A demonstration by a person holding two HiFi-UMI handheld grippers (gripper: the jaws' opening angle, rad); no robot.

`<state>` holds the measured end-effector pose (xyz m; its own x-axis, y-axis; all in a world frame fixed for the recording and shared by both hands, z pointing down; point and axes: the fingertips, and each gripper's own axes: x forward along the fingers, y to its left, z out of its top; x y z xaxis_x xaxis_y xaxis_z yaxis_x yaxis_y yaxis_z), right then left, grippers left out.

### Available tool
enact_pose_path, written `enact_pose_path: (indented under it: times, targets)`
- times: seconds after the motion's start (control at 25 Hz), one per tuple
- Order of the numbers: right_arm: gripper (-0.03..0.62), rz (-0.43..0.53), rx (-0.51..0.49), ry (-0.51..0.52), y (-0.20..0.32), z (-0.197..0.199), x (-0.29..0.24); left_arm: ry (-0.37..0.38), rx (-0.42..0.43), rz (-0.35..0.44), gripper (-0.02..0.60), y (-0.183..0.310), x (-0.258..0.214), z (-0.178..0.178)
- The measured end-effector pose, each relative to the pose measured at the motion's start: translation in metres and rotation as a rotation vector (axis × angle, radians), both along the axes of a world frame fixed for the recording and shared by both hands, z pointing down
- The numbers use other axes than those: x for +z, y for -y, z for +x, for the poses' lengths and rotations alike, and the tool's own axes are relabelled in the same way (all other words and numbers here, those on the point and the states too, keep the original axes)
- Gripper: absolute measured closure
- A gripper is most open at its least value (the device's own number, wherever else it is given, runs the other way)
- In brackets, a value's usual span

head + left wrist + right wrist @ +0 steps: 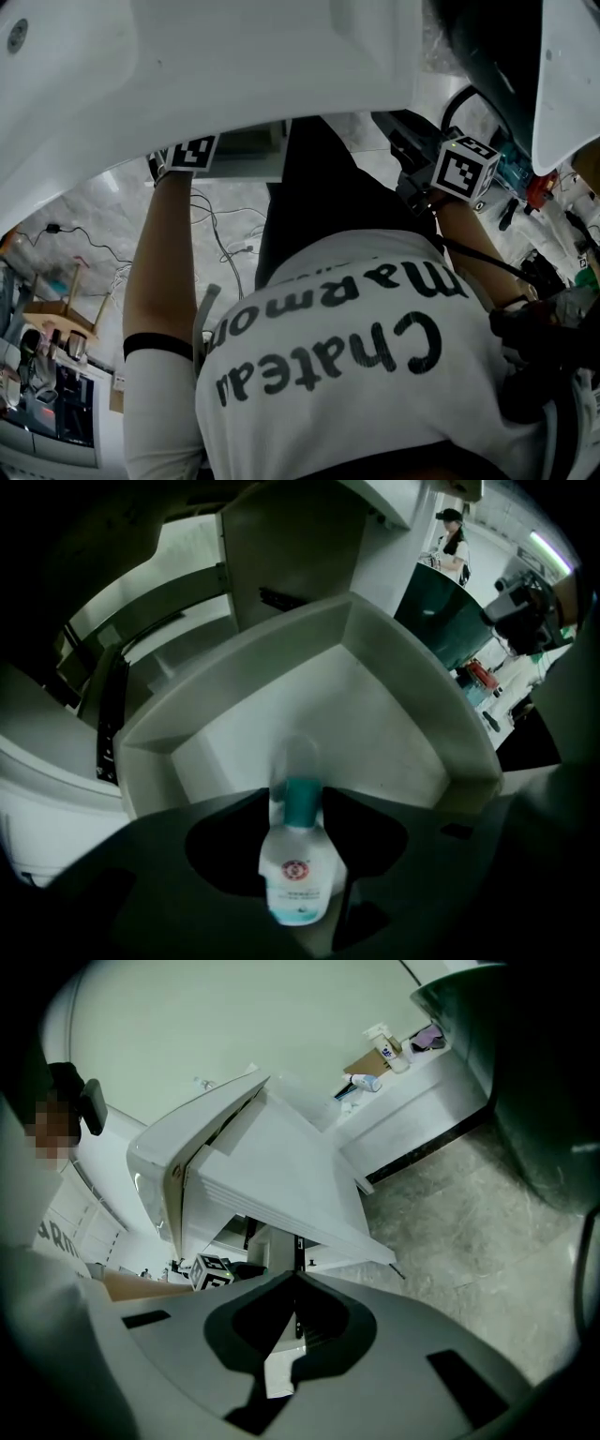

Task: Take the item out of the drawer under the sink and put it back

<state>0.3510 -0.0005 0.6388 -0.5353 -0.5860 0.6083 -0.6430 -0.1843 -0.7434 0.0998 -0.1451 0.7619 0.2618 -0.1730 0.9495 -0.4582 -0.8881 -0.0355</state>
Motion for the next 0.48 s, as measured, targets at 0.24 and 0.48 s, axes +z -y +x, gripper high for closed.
enact_pose_path:
  times: [0.24,0.48]
  targets:
    - [0.585,-0.008,0.009,0.007,0.003,-0.015,0.008,-0.031,0.016,-0.031,0.408,-0.005,0.006,-0.001]
    - [0.585,0.017,0.008,0.006,-0.001,-0.009,0.008,-0.059,0.037,-0.057,0.413,-0.008,0.013,0.0]
